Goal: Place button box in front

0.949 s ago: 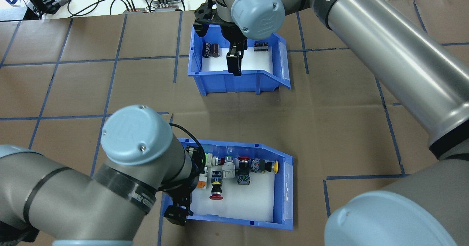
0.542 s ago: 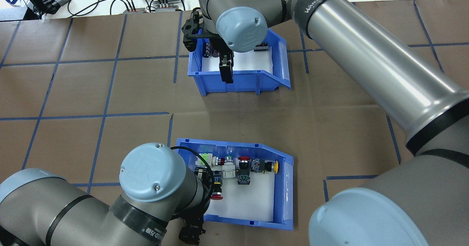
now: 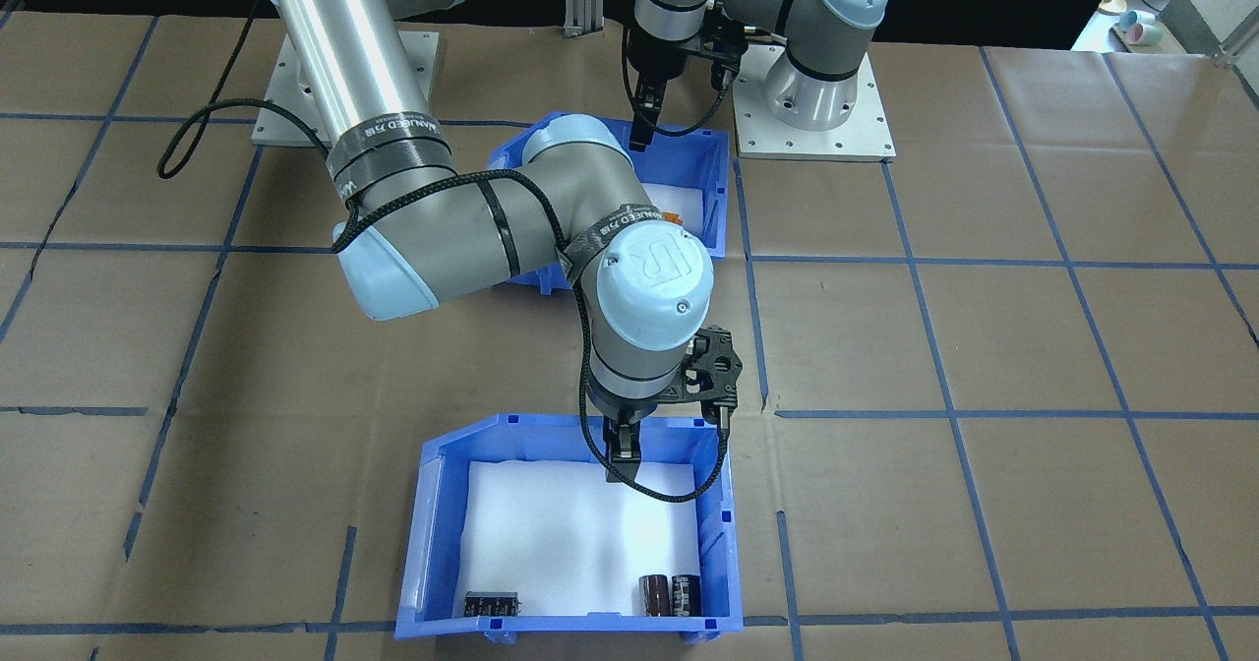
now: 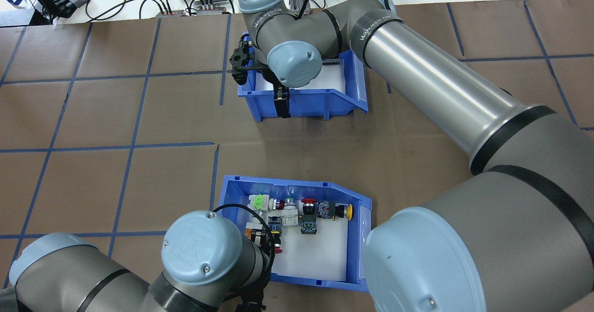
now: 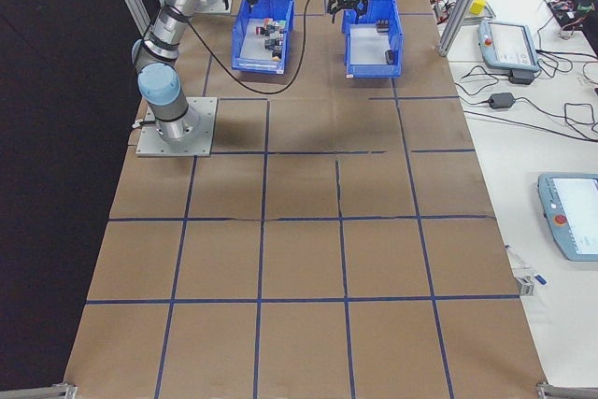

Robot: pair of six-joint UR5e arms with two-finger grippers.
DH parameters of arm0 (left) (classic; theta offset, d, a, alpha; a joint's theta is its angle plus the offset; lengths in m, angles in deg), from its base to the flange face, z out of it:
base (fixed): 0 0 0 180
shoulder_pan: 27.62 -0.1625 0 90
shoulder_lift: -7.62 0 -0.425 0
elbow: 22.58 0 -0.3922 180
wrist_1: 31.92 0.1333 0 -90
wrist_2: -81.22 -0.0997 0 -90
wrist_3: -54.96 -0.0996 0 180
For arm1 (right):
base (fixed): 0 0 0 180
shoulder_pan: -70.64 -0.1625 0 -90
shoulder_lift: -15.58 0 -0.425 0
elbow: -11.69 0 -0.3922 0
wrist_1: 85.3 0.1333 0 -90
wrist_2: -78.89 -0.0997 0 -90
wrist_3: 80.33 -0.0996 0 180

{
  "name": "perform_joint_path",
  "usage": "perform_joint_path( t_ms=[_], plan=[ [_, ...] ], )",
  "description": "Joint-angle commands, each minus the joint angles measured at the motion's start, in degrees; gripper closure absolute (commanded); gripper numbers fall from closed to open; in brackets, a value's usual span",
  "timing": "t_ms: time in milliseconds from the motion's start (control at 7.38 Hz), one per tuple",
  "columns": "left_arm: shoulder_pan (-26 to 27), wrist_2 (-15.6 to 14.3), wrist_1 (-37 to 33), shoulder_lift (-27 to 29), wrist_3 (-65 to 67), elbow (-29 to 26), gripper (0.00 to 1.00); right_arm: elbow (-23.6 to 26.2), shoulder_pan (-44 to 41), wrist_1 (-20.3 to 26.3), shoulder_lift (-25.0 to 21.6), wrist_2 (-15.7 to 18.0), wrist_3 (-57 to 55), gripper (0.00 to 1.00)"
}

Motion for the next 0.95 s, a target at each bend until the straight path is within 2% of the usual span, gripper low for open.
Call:
perform_joint_path(
  t_ms=[0,136,271,407,542,678,814],
  plan=[
    [0.4,-0.1,3.7,2.1,0.2,2.1,0.01,0.0,0.3,-0.1,0.5,0.1,0.1,0.36],
    [0.4,0.1,7.4,3.5,1.6,2.8,0.01,-0.1,0.3,-0.2,0.4,0.6,0.1,0.63],
    [0.7,0.1,7.5,4.4,3.1,2.9,0.01,-0.8,0.3,-0.2,0.4,2.1,0.3,0.82],
    [0.8,0.1,7.4,4.8,2.8,2.9,0.17,-1.1,0.3,-0.3,-0.2,2.2,0.3,0.91],
    [0.8,0.1,7.4,4.9,3.4,3.6,0.35,-1.5,0.5,-0.4,-0.6,2.2,0.4,0.92],
    [0.8,0.2,7.8,4.8,3.8,3.6,0.60,-3.2,0.5,-0.4,-0.7,2.4,0.5,0.93],
    [0.8,1.1,8.3,4.3,3.9,3.6,0.80,-5.0,0.8,-0.1,-0.7,3.1,0.6,0.94]
  ],
)
